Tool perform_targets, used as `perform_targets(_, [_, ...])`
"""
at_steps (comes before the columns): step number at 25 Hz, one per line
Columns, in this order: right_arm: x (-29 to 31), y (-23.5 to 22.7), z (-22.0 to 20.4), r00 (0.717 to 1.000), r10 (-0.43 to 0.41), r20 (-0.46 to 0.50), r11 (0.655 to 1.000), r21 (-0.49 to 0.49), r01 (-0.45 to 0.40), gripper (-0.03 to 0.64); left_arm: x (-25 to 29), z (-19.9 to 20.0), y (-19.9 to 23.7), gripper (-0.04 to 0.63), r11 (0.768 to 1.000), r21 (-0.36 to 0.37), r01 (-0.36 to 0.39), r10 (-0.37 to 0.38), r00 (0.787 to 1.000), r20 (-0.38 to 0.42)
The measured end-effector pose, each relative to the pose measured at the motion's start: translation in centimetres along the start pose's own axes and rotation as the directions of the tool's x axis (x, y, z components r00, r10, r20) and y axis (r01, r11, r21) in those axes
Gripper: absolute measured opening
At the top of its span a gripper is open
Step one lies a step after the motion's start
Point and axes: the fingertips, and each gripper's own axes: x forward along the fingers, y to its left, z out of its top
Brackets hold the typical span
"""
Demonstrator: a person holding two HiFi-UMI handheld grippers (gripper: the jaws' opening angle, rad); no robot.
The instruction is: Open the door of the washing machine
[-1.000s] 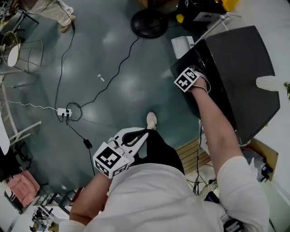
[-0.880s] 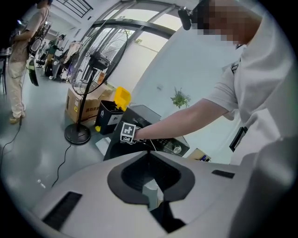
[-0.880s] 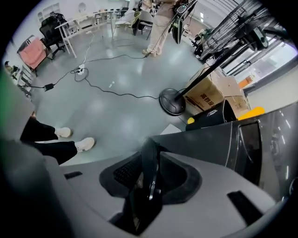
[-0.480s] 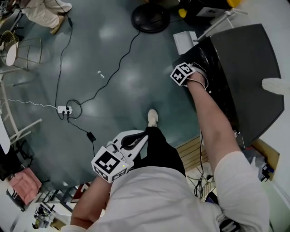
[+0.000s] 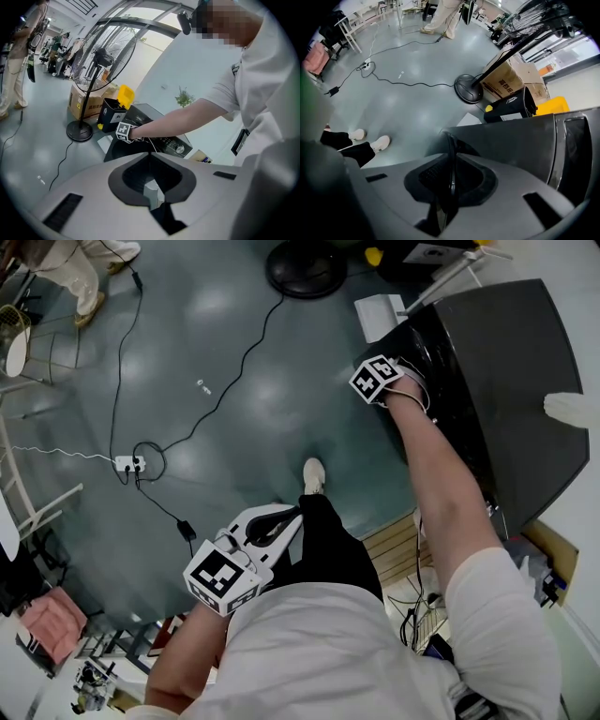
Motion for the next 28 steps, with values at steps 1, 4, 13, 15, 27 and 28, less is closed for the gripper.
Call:
perform_targets(1, [0.0,0.0,0.0,1.0,0.002,0.001,1.0,0.001,-0.002,0.055,0.0,0.0,0.0,0.02,1.0,0.0,-0.001,0.001,1.0,0.002])
perform_targets(4, [0.1,-0.1,0.1,1.0,0.015,-0.005,1.0,0.012,-0.015,0.054,0.0,-0.1,0.0,0.02,1.0,0.0,-0.002,0.002,1.0,0.005])
perform_targets(13, [-1.1,2.6,1.1,0.995,0.09,0.037,0.996,0.015,-0.091,0.054,-0.6,-0.5,0.0,0.02,1.0,0.001,-0.009,0.009,1.0,0.011])
perform_targets(15, [-1.3,3.1,1.4,0.994,0.098,0.05,0.995,0.007,-0.098,0.054,-0.8,-0.7,0.0,0.02,1.0,-0.002,-0.012,0.012,1.0,0.01])
perform_targets(27, [-2.9,7.4,2.3,0.988,0.127,0.088,0.99,-0.072,-0.121,0.054,-2.2,-1.8,0.2,0.02,1.0,0.007,-0.02,0.02,1.0,0.02])
perform_targets(28, [-3.1,8.1,2.3,0.987,0.131,0.091,0.989,-0.081,-0.124,0.054,-2.5,-1.9,0.2,0.02,1.0,0.008,-0.021,0.021,1.0,0.021])
